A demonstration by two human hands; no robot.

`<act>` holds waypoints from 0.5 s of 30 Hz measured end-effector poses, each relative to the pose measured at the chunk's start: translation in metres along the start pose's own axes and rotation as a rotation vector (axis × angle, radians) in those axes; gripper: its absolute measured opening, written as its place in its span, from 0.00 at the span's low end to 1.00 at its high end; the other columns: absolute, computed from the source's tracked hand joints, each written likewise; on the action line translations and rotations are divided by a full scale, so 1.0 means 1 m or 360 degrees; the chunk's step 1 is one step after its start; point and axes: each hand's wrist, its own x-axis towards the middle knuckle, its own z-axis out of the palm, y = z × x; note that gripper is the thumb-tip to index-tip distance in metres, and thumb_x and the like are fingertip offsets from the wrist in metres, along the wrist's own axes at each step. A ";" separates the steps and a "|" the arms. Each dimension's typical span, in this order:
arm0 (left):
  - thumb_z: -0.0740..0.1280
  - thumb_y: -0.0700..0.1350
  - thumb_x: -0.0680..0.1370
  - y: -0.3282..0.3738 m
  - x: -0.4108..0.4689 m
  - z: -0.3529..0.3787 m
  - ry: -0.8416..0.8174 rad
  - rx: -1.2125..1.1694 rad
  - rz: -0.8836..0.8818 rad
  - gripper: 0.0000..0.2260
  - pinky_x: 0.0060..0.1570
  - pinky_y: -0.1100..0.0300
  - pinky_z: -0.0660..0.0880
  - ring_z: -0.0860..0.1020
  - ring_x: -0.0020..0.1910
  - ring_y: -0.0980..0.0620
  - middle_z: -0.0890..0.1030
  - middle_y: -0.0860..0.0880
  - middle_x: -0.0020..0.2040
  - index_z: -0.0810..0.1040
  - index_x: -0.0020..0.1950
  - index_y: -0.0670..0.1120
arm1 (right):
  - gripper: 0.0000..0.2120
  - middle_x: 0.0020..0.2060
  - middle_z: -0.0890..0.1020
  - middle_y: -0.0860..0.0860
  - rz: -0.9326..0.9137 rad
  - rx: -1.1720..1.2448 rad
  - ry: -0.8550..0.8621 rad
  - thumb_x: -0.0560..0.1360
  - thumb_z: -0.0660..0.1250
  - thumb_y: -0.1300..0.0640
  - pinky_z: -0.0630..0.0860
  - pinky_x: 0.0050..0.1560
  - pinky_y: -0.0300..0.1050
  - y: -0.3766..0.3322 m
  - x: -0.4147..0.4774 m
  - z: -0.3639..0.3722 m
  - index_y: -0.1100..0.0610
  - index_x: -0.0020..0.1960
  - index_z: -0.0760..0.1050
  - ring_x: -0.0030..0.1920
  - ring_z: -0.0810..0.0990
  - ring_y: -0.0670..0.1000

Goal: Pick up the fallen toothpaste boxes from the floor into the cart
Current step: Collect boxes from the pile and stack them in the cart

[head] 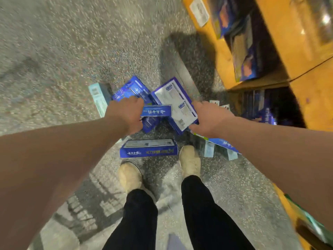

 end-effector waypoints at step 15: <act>0.71 0.53 0.76 -0.002 0.113 0.111 -0.0019 0.0279 -0.0152 0.21 0.54 0.45 0.71 0.75 0.58 0.41 0.75 0.45 0.58 0.68 0.62 0.47 | 0.30 0.61 0.70 0.55 0.0446 -0.0295 -0.0131 0.73 0.72 0.56 0.74 0.57 0.55 0.064 0.051 0.132 0.57 0.68 0.60 0.62 0.71 0.57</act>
